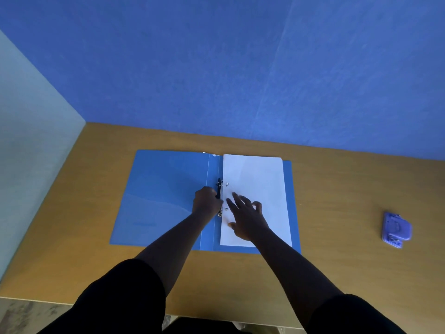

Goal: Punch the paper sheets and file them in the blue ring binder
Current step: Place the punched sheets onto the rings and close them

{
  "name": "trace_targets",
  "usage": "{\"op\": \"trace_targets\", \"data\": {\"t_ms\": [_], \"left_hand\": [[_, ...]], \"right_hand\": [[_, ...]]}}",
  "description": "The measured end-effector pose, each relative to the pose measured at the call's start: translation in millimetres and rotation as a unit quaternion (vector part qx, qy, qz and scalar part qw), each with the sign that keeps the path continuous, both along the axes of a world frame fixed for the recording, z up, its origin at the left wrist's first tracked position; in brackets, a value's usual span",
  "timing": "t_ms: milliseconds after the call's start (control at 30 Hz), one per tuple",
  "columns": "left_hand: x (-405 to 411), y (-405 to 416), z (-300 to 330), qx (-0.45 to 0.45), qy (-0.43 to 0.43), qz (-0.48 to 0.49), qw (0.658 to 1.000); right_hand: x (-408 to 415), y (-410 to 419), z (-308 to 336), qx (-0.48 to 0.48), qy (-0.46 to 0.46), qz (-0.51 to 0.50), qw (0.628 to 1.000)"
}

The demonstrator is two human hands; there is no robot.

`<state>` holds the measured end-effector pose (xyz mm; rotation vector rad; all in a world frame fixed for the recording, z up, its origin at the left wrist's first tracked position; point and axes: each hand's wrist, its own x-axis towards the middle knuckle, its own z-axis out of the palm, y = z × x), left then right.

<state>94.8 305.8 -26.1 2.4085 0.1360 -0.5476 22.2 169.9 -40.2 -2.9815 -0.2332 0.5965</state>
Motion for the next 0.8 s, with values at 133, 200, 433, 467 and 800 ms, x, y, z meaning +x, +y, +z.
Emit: {"op": "trace_targets", "data": {"t_ms": [133, 200, 433, 467, 800], "left_hand": [[2.6, 0.2, 1.4, 0.016, 0.014, 0.001, 1.0], [2.8, -0.1, 3.0, 0.023, 0.016, -0.004, 1.0], [0.4, -3.8, 9.9, 0.038, 0.024, -0.003, 0.999], [-0.6, -4.9, 11.4, 0.042, 0.026, -0.004, 0.999], [3.8, -9.0, 16.2, 0.056, 0.01, 0.016, 0.998]], "right_hand": [[1.7, 4.7, 2.4, -0.007, -0.001, -0.002, 1.0], [3.3, 6.7, 4.5, -0.008, -0.004, -0.006, 1.0], [6.0, 6.5, 10.3, 0.003, 0.001, -0.019, 1.0], [6.6, 6.8, 11.7, 0.008, 0.006, -0.022, 1.0], [33.3, 23.1, 28.7, 0.236, 0.034, -0.246, 0.939]]}}
